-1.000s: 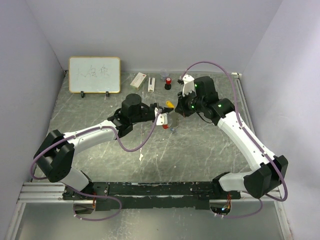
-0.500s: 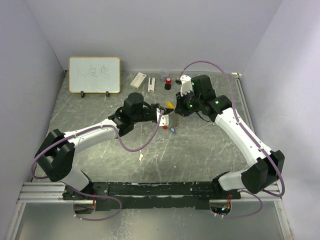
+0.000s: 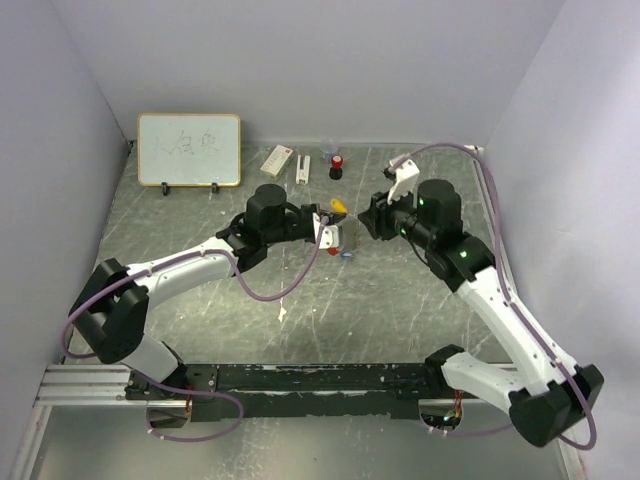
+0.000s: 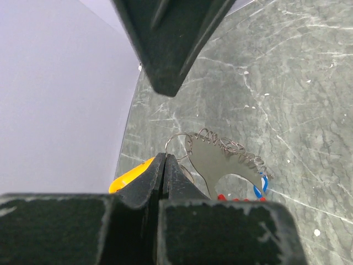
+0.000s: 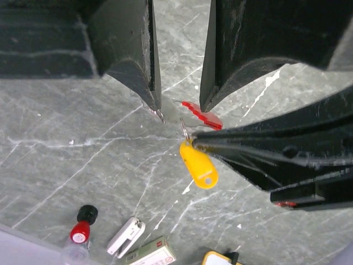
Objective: Put the keys on the keyring
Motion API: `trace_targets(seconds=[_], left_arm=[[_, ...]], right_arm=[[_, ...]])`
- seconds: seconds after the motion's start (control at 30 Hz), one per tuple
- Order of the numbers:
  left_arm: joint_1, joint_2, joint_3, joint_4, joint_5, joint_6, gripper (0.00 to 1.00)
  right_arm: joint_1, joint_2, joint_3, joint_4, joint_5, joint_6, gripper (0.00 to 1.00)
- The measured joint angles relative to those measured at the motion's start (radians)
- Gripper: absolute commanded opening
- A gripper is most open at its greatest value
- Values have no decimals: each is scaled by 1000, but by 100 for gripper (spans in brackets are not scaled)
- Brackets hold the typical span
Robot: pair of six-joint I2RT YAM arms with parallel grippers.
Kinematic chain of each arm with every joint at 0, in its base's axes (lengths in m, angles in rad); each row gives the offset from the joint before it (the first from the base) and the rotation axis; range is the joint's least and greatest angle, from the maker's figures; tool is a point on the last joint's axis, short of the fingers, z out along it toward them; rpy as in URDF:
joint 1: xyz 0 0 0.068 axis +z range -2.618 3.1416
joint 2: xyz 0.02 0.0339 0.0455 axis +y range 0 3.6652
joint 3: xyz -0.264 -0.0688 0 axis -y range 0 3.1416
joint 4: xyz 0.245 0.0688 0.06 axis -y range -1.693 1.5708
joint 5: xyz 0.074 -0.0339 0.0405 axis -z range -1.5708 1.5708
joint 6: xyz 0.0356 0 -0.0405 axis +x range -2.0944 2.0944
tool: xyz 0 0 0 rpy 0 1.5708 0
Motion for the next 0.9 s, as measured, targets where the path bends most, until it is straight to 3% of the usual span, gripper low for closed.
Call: trace_targets(seconds=[0.1,0.27,0.43,0.9], left_arm=[[0,-2,0,13,-12,-19,7],[0,-11,0,28,-29,-52,7],[0,-16,0,36,-29,-74,7],[0,-66,-10,43,-10,-103,7]], right_arm=[[-1,-80,-109,116,5,6,34],[-1,-151,-321,303,-19,14,47],[-1,-190,-464,464,-45,-18,47],[-1,-209,-515,731,-75,-87,39]])
